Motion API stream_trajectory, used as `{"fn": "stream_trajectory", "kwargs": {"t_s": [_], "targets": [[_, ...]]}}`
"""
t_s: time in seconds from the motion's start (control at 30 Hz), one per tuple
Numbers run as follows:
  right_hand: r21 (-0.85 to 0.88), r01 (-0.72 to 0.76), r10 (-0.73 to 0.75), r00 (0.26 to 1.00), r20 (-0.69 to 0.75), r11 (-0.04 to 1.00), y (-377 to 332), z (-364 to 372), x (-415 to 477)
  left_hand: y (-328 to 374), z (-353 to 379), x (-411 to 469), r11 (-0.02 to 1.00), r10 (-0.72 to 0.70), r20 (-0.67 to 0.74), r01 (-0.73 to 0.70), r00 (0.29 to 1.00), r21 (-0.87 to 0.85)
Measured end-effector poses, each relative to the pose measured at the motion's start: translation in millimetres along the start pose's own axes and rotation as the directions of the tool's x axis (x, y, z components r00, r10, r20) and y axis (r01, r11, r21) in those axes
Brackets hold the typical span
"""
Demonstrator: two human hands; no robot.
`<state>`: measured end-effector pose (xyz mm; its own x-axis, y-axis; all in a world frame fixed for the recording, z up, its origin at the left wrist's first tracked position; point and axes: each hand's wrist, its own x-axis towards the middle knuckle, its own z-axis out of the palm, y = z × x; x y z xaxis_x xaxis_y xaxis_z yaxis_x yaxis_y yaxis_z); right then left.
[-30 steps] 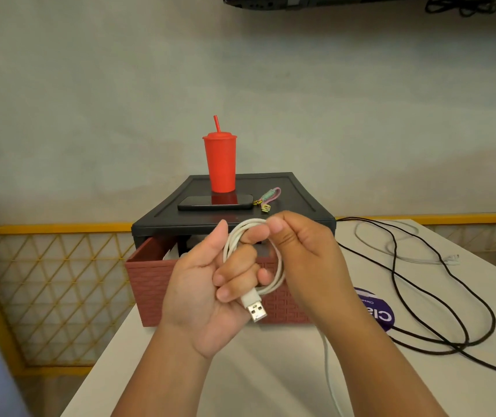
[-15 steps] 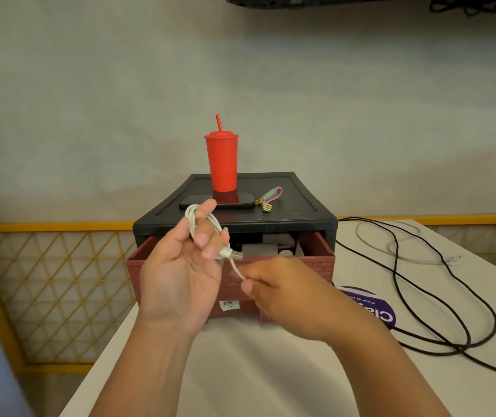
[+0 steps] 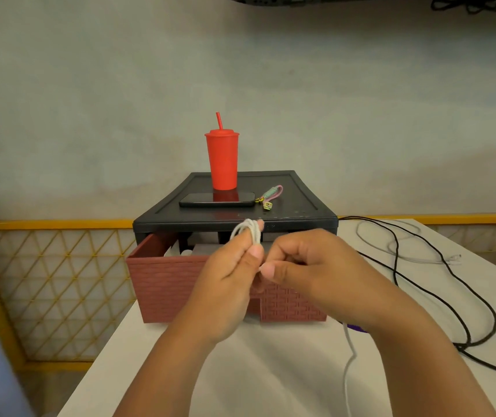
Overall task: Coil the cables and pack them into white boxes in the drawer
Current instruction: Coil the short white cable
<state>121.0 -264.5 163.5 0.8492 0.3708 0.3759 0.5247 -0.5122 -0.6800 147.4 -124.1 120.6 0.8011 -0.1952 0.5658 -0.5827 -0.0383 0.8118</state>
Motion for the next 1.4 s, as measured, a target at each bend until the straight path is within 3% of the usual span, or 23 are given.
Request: {"fn": "stream_trajectory", "kwargs": {"t_s": [0.07,0.2,0.33,0.53,0.67,0.83,0.9,0.97,1.03,1.13,1.23,1.4], "targets": [[0.119,0.040,-0.036,0.999,-0.030,0.992,-1,-3,-1,6,1,-2,0.997,-0.054,0.085,0.058,0.995,-0.047],[0.259,0.092,-0.016,0.959,-0.284,0.962,3,-6,2,13,1,-3,0.991,-0.047,0.227,0.074,0.973,-0.114],[0.343,0.118,0.032,0.915,-0.402,0.932,11,-10,5,14,4,-3,0.970,-0.047,0.219,0.098,0.975,-0.225],[0.224,0.036,0.046,0.936,-0.348,0.974,23,-10,7,17,-6,1,0.788,-0.207,0.048,0.196,0.977,-0.584],[0.050,-0.058,0.066,0.981,-0.182,0.997,32,-10,7,20,-12,4,0.704,-0.286,-0.007,0.204,0.958,-0.680],[-0.123,-0.175,0.170,0.984,-0.048,0.977,38,-6,7,22,-12,6,0.645,-0.332,-0.022,0.210,0.943,-0.735],[-0.209,-0.222,0.215,0.975,-0.056,0.952,44,-4,9,23,-12,6,0.630,-0.346,-0.022,0.215,0.938,-0.747],[-0.245,-0.260,0.221,0.959,-0.176,0.934,46,-3,12,23,-12,6,0.623,-0.355,-0.022,0.219,0.935,-0.751],[-0.132,-0.265,0.193,0.895,-0.403,0.955,45,-4,14,24,-12,6,0.608,-0.359,-0.010,0.225,0.933,-0.761],[0.147,-0.101,0.170,0.767,-0.619,0.984,37,-4,15,25,-9,5,0.555,-0.359,0.044,0.251,0.932,-0.793],[0.264,0.003,0.175,0.742,-0.647,0.964,31,4,16,27,-2,4,0.507,-0.362,0.116,0.300,0.925,-0.808],[0.320,0.061,0.187,0.704,-0.685,0.945,28,3,15,25,-1,3,0.455,-0.374,0.209,0.374,0.904,-0.808]]}}
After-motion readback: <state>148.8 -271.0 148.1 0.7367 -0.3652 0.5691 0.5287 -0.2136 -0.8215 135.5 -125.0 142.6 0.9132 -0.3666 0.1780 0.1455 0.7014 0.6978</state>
